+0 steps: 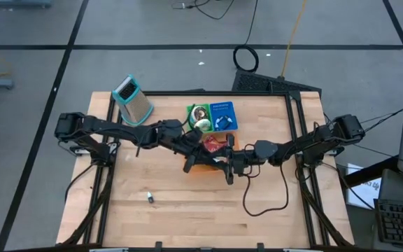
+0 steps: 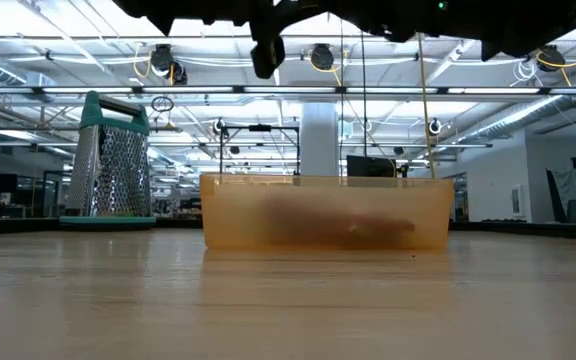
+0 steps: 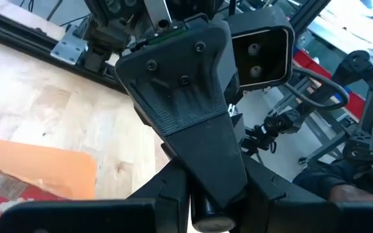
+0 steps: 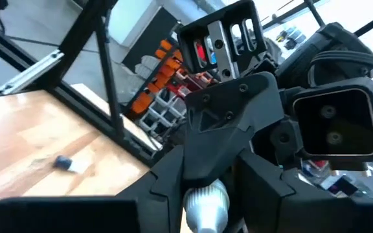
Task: Pick & Place Food Item
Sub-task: Put the black food coloring bottle into the blue bin
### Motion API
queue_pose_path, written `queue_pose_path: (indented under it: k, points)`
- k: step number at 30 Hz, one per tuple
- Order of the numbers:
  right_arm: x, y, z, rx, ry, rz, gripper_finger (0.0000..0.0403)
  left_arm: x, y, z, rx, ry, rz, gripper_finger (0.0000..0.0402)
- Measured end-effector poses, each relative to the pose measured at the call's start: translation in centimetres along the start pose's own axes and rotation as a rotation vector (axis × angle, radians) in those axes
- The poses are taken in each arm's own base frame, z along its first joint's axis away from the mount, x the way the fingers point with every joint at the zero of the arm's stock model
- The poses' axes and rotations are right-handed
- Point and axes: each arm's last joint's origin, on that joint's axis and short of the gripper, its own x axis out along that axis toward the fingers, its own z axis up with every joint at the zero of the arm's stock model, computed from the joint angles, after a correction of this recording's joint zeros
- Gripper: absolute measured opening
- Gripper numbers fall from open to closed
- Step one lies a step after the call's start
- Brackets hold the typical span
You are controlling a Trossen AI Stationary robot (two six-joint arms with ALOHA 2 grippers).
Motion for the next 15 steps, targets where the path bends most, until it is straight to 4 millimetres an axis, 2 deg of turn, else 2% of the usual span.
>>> queue_pose_path:
  k: [8, 15]
  points:
    - [-0.02, 0.0, 0.05, 0.004, -0.006, -0.006, 0.0097, 0.05, -0.13, -0.21, -0.023, 0.01, 0.011, 0.0092]
    - [-0.03, 0.05, 0.09, 0.015, -0.015, 0.004, 0.0089, 0.3, -0.7, -0.42, 0.055, -0.012, 0.037, 0.0169]
